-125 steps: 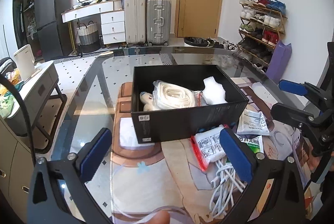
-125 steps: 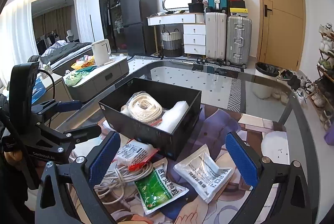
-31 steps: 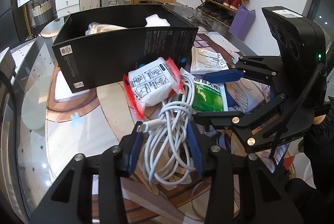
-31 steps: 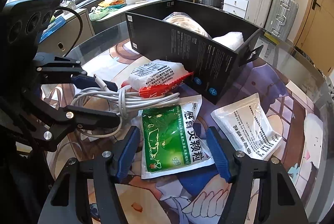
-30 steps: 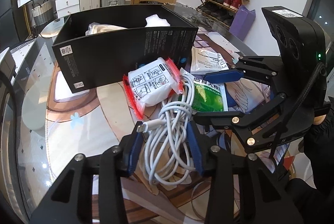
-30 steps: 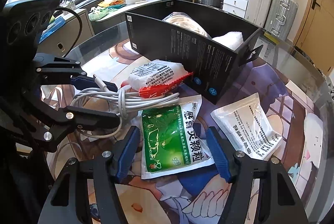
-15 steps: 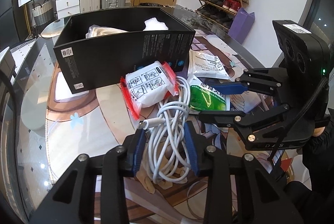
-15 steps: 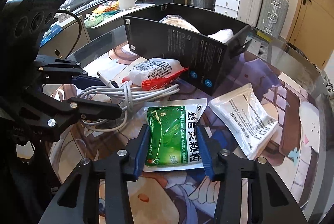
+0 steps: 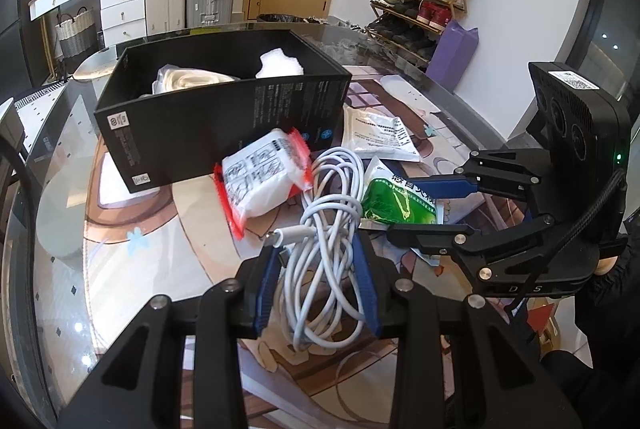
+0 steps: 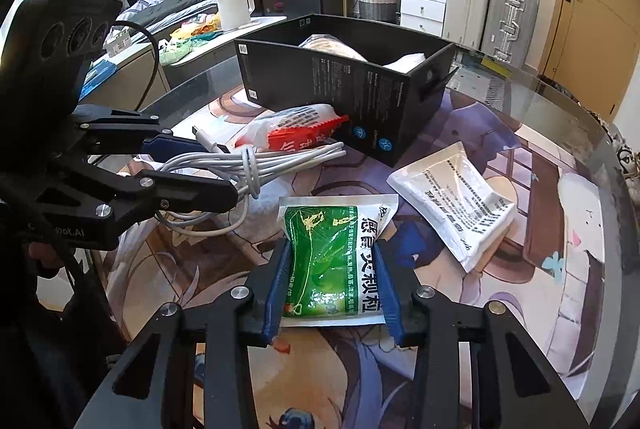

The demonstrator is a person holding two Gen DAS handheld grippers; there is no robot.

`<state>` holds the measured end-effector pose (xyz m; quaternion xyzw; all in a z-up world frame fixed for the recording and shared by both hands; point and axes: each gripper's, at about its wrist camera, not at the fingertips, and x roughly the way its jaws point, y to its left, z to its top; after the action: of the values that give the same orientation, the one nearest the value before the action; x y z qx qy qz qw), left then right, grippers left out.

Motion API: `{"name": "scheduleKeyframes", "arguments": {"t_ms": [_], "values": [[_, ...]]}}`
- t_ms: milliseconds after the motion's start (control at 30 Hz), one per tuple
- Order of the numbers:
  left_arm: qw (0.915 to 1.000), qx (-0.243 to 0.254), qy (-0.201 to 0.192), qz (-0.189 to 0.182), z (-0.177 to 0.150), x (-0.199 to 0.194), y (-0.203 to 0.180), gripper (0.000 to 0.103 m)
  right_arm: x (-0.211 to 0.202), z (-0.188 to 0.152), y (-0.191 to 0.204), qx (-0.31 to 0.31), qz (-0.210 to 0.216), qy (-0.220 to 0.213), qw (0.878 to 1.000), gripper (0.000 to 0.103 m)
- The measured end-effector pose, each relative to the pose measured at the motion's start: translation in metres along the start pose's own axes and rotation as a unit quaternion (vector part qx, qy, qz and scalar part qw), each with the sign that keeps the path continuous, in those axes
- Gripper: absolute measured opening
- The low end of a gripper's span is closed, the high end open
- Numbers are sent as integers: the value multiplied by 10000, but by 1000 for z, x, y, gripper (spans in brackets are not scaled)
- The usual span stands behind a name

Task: Organize soft objects
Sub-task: 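Lift the white cable with the left tool while the right lifts the green packet toward the box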

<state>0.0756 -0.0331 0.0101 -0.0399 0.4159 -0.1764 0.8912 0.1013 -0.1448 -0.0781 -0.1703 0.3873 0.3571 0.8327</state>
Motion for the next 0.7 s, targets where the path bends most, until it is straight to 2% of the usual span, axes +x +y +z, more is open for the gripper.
{"name": "scheduleKeyframes", "arguments": {"t_ms": [433, 700], "values": [[9998, 98, -132, -88, 6, -7, -9, 34, -24, -8, -10, 213, -199, -246, 9993, 41], [9994, 33, -343, 85, 12, -21, -6, 34, -38, -4, -12, 258, -249, -507, 9981, 41]]}}
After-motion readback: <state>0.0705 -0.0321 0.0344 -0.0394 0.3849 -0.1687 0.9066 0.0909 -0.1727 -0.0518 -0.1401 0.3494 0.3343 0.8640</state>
